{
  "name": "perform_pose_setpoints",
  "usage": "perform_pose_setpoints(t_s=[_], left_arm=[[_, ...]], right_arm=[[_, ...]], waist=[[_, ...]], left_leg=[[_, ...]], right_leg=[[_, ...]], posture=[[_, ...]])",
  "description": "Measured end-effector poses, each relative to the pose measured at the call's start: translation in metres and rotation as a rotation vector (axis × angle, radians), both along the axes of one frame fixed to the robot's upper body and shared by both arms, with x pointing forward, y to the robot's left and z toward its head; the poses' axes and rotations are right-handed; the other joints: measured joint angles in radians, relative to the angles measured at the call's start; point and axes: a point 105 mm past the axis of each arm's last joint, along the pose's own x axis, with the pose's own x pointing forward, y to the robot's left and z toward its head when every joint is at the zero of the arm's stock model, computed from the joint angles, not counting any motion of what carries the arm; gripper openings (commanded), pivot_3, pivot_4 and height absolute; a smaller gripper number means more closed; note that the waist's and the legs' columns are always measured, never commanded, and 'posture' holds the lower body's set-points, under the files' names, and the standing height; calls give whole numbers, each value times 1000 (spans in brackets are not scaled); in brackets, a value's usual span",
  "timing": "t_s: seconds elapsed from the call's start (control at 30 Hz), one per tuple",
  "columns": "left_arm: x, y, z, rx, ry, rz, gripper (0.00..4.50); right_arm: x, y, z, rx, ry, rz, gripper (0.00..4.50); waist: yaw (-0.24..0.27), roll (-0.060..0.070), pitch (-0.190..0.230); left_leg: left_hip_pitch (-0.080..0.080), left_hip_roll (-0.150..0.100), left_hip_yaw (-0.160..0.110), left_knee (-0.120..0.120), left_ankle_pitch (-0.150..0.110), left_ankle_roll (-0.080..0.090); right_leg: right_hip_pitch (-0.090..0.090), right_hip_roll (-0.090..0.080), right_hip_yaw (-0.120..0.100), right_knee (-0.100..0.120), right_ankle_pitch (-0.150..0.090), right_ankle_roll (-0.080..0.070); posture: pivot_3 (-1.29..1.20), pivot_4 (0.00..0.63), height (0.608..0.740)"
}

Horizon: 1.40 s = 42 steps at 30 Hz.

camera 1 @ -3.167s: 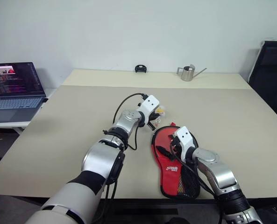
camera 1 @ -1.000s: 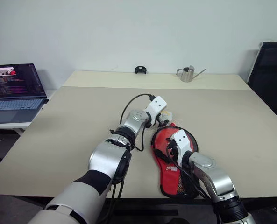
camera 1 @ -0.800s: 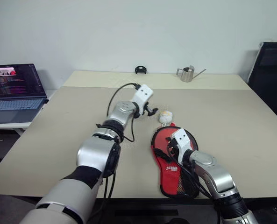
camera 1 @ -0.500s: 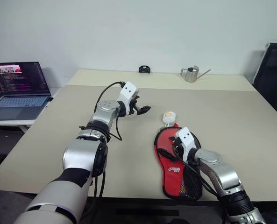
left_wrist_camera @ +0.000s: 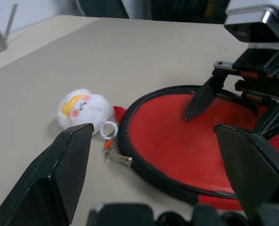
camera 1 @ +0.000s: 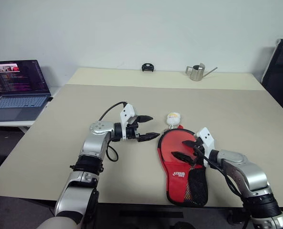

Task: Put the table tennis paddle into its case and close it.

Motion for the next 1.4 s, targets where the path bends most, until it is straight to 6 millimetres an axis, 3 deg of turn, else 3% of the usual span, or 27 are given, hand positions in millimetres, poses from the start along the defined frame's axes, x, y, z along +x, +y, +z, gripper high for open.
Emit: perform_pose_setpoints(t_s=[0.3,0.53,0.73,0.87,1.0,1.23,1.4], left_arm=[[-15,-34,-12,56,-2,-107,4452],[-10,-80,-32,78,4,-136,4452],[-4,-98,-44,129,11,-141,4452],[-1,-95,-61,181,33,-126,4452],[-3,-96,-63,184,22,-141,4452],[-4,-99,-65,175,19,-145,4452],[-5,-101,-66,168,22,-146,4452]], right_arm=[[-21,-49,38,29,11,-79,4500],[-28,-74,47,7,-13,-172,4500],[-31,-73,48,11,-24,-183,4500],[-32,-71,52,24,-33,-181,4500],[-27,-70,63,25,-66,-177,4500],[-2,-67,92,58,-120,-168,4500],[36,-38,103,97,-115,-146,4500]], waist=[[13,3,4],[18,2,4],[16,2,5],[16,2,5],[16,2,5],[15,2,5],[14,3,4]], left_leg=[[0,0,1,0,0,0],[0,-1,1,0,0,1],[0,-1,2,0,0,1],[0,-1,2,0,0,1],[1,-1,2,0,0,1],[1,-1,2,1,0,1],[2,0,2,2,1,1]], right_leg=[[0,0,0,0,0,0],[1,0,0,0,0,0],[0,1,0,0,0,0],[0,1,0,0,0,0],[1,1,0,1,0,0],[1,1,0,2,0,0],[1,1,0,3,0,0]], posture=[[0,150,740],[0,150,740],[0,150,740],[0,150,740],[0,150,740],[0,150,740],[0,150,740]])
